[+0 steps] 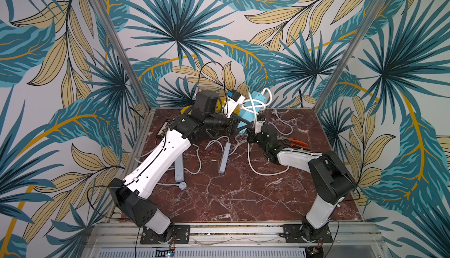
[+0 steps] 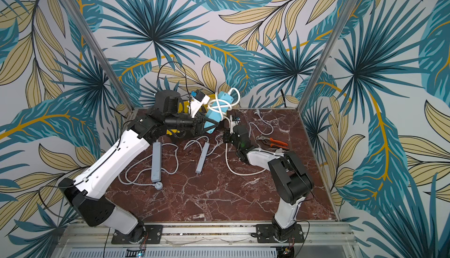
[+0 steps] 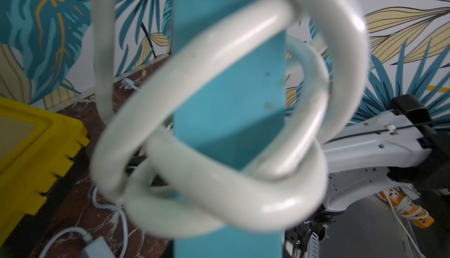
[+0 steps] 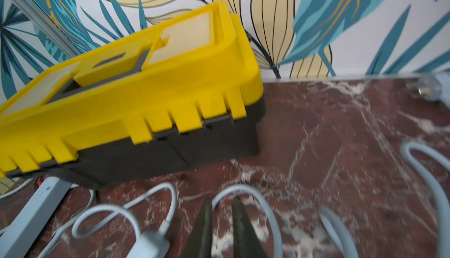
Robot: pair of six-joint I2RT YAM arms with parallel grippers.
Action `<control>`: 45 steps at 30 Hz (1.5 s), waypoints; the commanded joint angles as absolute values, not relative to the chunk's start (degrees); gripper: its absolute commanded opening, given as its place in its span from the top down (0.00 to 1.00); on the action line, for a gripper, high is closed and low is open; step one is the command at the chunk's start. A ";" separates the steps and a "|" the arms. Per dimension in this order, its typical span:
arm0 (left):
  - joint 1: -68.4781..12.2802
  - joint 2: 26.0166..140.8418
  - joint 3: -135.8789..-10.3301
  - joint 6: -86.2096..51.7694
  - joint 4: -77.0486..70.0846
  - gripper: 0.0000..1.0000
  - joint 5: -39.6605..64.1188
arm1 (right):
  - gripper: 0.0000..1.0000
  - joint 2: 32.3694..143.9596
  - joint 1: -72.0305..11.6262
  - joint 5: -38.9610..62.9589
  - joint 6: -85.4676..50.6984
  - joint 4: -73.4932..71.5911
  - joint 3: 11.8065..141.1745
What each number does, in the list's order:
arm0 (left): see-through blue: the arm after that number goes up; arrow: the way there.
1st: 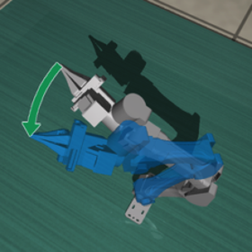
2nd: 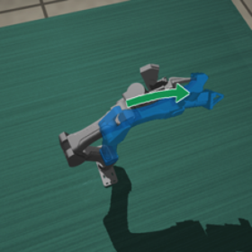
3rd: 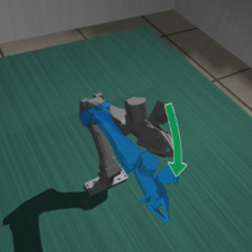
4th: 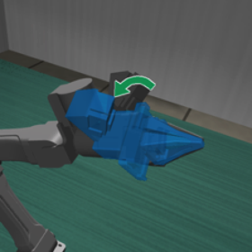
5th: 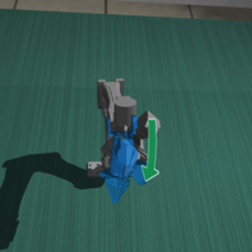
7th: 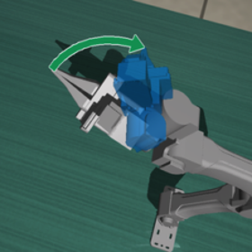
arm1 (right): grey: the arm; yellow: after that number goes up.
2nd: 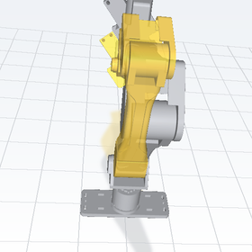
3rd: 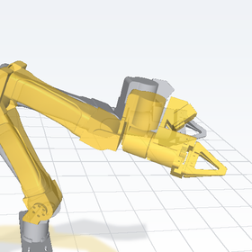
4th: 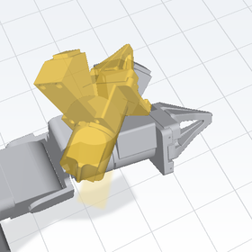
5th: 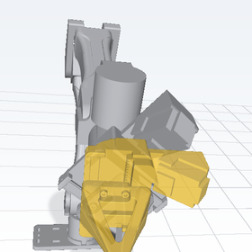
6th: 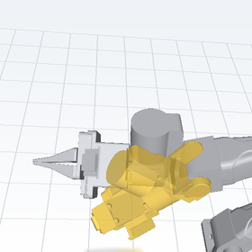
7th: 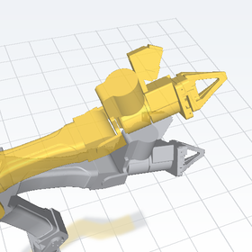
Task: Wrap the cord around the power strip
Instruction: Wrap the power cord around the power strip.
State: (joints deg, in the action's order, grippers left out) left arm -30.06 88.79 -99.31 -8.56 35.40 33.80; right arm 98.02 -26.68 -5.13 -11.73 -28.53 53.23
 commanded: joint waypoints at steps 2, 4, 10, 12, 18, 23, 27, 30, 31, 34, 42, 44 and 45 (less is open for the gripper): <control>-24.29 86.28 -98.61 -4.65 33.37 1.00 27.40 | 0.96 83.49 -32.14 -13.35 7.70 -14.94 47.09; -23.68 87.84 -98.82 -0.43 36.27 1.00 23.12 | 1.00 77.26 -34.01 -15.91 13.83 -9.79 45.04; -24.03 93.36 -96.53 10.03 42.85 1.00 11.39 | 1.00 62.41 -38.20 -14.46 32.44 6.81 49.47; -25.53 94.16 -94.70 12.82 43.68 1.00 11.25 | 1.00 60.76 -38.41 -11.39 36.33 11.57 54.32; -32.61 92.95 -88.76 23.23 46.24 1.00 22.32 | 1.00 66.04 -36.47 -7.99 44.75 22.57 70.72; -35.75 87.62 -82.99 30.19 46.13 1.00 36.91 | 1.00 74.12 -28.51 2.66 41.90 27.45 81.22; -39.69 85.78 -82.22 34.20 46.01 1.00 43.70 | 1.00 81.61 -24.53 15.85 40.03 32.65 88.32; -40.40 85.28 -83.73 34.05 46.05 1.00 46.34 | 1.00 87.51 -21.36 25.05 36.22 31.87 90.18; -40.42 85.25 -84.80 33.27 46.05 1.00 45.85 | 0.98 88.96 -19.98 28.30 34.40 30.48 89.56; -40.38 85.03 -88.10 31.57 45.78 1.00 43.61 | 0.82 89.46 -17.18 34.14 26.46 19.57 82.81; -40.30 83.76 -92.04 21.43 35.91 1.00 41.56 | 0.46 87.98 -15.91 32.03 5.51 -9.59 63.76; -40.31 83.99 -92.59 18.45 33.33 1.00 40.37 | 0.42 87.36 -15.97 28.22 2.55 -13.52 59.51; -40.20 84.00 -92.64 16.98 31.87 1.00 39.47 | 0.41 86.84 -15.97 26.57 1.18 -15.10 57.44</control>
